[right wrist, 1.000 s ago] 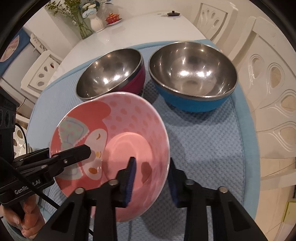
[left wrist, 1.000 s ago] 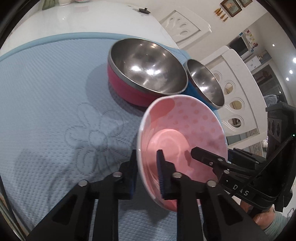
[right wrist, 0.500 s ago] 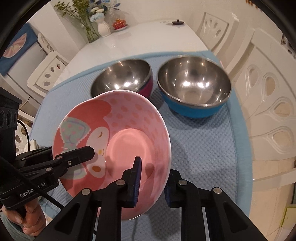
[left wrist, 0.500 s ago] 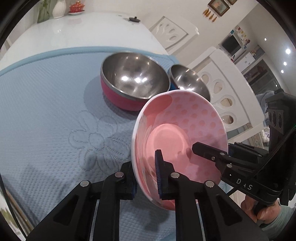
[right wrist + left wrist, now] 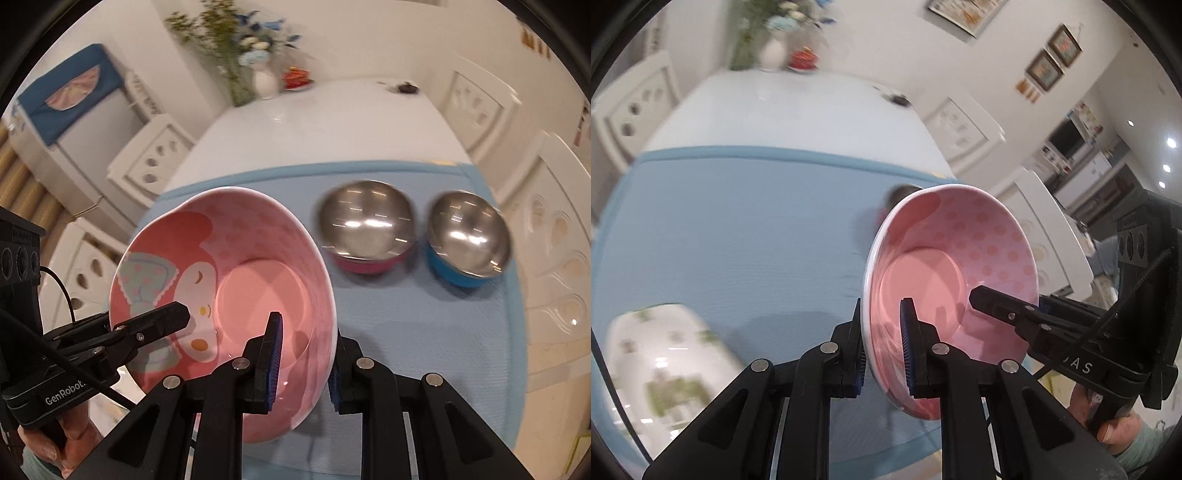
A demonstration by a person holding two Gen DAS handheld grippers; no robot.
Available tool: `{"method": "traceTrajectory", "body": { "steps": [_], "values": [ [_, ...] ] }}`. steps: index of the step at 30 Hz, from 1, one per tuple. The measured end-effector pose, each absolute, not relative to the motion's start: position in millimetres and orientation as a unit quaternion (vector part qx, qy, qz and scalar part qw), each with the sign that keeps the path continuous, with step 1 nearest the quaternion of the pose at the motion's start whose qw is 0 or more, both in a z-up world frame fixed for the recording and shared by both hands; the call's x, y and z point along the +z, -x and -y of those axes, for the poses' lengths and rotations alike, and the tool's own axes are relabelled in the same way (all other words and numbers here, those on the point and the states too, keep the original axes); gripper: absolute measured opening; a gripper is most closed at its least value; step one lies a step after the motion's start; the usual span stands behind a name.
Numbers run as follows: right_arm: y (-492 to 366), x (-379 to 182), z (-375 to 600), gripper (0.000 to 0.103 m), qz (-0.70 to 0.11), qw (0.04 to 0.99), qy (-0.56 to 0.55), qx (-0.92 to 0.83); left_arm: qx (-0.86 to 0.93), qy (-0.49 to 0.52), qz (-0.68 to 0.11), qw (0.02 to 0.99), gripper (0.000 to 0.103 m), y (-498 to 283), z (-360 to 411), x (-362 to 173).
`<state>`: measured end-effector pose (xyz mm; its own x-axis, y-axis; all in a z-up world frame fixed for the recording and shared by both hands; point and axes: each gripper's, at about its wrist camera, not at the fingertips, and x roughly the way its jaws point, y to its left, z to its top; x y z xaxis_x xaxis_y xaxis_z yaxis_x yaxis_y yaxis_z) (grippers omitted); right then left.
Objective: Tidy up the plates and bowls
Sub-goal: 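Lift the pink bowl and lower it onto the plate stack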
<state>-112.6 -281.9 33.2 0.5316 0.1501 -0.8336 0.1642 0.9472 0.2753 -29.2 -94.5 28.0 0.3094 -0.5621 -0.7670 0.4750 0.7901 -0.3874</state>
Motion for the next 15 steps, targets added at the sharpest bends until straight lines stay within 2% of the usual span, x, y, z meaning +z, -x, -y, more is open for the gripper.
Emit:
{"method": "traceTrajectory", "body": {
  "steps": [7,15],
  "values": [
    [92.1,42.2,173.4,0.02,-0.495,0.855,-0.144,0.052,-0.249,0.048,-0.485,0.837,0.013,27.9,-0.5,43.7],
    [82.5,3.0,79.0,0.02,-0.544,0.821,-0.146,0.094,-0.203,0.074,-0.516,0.829,0.013,29.4,-86.3,6.7]
  ]
}}
